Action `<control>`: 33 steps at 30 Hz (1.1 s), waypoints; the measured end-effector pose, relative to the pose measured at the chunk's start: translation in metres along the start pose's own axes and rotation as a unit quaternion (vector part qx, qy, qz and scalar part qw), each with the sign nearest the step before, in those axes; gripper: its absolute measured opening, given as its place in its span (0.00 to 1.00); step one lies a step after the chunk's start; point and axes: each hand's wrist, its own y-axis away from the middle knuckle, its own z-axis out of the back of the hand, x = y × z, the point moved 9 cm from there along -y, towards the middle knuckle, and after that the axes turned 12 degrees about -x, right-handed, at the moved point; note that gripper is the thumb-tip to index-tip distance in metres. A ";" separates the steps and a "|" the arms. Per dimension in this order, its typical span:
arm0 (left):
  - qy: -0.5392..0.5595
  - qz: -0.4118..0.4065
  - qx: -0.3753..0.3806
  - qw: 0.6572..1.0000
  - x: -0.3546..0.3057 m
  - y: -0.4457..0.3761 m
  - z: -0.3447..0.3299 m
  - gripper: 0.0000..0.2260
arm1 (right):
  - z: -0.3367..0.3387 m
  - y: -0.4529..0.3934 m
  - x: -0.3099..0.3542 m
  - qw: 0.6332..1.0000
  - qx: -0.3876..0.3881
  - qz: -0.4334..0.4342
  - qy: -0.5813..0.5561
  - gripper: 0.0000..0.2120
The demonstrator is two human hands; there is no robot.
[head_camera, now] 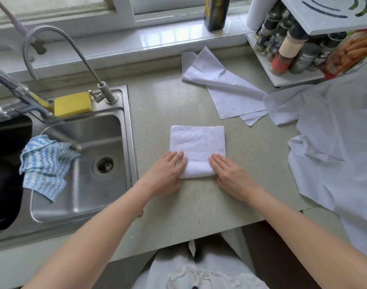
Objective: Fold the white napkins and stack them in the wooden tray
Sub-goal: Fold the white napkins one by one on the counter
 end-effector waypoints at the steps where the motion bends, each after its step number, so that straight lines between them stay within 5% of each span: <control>1: -0.009 0.002 0.007 1.000 -0.001 -0.002 0.002 0.33 | 0.001 -0.004 0.000 1.000 0.001 -0.013 -0.009 0.28; 4: -0.024 0.006 -0.004 1.000 0.001 -0.005 0.011 0.35 | 0.001 -0.012 -0.007 0.998 0.003 -0.050 -0.026 0.33; 7: 0.048 0.074 -0.058 0.994 0.012 -0.006 0.021 0.24 | 0.010 -0.016 -0.018 0.993 -0.027 -0.107 -0.038 0.26; 11: 0.263 0.256 -0.127 0.921 0.043 0.004 0.027 0.11 | 0.025 -0.016 -0.037 0.971 -0.057 -0.201 -0.113 0.07; 13: 0.350 0.283 -0.122 0.884 0.049 0.011 0.021 0.08 | 0.030 -0.013 -0.039 0.959 -0.069 -0.213 -0.172 0.02; 17: 0.444 0.274 -0.048 0.851 0.040 0.019 0.010 0.24 | 0.029 -0.004 -0.052 0.911 -0.112 -0.309 -0.249 0.05; 19: 0.436 0.299 -0.053 0.847 0.042 0.015 0.009 0.27 | 0.024 -0.005 -0.057 0.894 -0.116 -0.353 -0.251 0.04; 24: 0.343 0.406 -0.103 0.841 0.062 0.001 0.009 0.11 | 0.020 -0.010 -0.061 0.881 -0.136 -0.397 -0.220 0.06; 33: 0.126 0.367 -0.097 0.916 0.059 -0.022 0.015 0.13 | 0.012 -0.020 -0.068 0.902 -0.103 -0.408 -0.098 0.11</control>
